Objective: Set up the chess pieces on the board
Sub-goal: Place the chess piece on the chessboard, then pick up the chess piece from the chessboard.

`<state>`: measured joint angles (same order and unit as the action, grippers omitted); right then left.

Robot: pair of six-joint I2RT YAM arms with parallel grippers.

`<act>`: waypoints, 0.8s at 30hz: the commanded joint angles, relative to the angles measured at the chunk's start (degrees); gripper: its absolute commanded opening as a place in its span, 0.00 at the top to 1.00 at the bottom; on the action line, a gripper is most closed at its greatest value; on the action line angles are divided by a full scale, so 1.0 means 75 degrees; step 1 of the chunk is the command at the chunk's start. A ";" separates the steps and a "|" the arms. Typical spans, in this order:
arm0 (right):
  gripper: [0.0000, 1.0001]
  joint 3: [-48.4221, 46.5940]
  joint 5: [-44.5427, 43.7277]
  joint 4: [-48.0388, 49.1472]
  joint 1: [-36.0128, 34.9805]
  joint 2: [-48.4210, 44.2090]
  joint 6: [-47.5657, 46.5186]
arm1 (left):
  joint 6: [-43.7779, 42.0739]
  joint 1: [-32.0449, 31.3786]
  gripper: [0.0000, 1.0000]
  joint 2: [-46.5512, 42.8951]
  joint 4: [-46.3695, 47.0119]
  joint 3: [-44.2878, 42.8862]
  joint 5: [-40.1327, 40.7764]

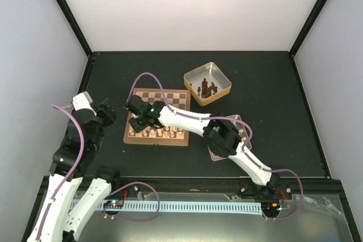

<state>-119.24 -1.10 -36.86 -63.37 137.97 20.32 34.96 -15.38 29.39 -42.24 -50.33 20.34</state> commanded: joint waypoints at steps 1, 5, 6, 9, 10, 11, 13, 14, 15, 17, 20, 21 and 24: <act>0.70 0.0201 -0.0084 -0.0065 0.0251 -0.0800 0.0195 | -0.0207 0.0057 0.40 0.0129 0.0012 -0.0086 -0.0317; 0.66 0.1104 -0.0073 -0.0065 0.0652 -0.1438 0.0127 | -0.0302 0.0058 0.38 0.0223 0.0108 -0.0087 -0.0615; 0.65 0.1368 -0.0085 -0.0074 0.0753 -0.1597 0.0054 | -0.0327 0.0058 0.38 0.0254 0.0137 -0.0078 -0.0728; 0.64 0.2180 -0.0161 -0.0149 0.1021 -0.1967 -0.0303 | -0.0365 0.0058 0.37 0.0347 0.0258 -0.0007 -0.1103; 0.64 0.2329 -0.0192 -0.0220 0.1091 -0.2018 -0.0423 | -0.0364 0.0052 0.37 0.0358 0.0309 0.0030 -0.1214; 0.64 0.2465 -0.0166 -0.0293 0.1165 -0.2056 -0.0554 | -0.0351 0.0057 0.37 0.0388 0.0346 0.0073 -0.1326; 0.65 0.2679 -0.0097 -0.0351 0.1255 -0.2097 -0.0862 | -0.0310 0.0058 0.37 0.0394 0.0445 0.0159 -0.1503; 0.65 0.2711 -0.0056 -0.0404 0.1284 -0.2091 -0.1019 | -0.0288 0.0058 0.37 0.0406 0.0472 0.0196 -0.1567; 0.66 0.2715 -0.0022 -0.0476 0.1289 -0.2057 -0.1157 | -0.0256 0.0058 0.36 0.0416 0.0499 0.0234 -0.1615; 0.67 0.2699 -0.0018 -0.0583 0.1290 -0.2001 -0.1395 | -0.0227 0.0058 0.37 0.0449 0.0539 0.0254 -0.1687; 0.67 0.2662 -0.0018 -0.0678 0.1290 -0.1905 -0.1541 | -0.0218 0.0058 0.36 0.0476 0.0538 0.0271 -0.1727; 0.67 0.2641 -0.0027 -0.0721 0.1290 -0.1859 -0.1556 | -0.0220 0.0058 0.37 0.0489 0.0542 0.0273 -0.1738; 0.67 0.2632 0.0027 -0.0788 0.1290 -0.1770 -0.1609 | -0.0220 0.0058 0.37 0.0489 0.0536 0.0284 -0.1750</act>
<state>-98.70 -1.26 -41.30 -53.58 123.07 10.70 33.30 -15.38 32.99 -39.75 -48.16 8.62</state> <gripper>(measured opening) 0.329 0.635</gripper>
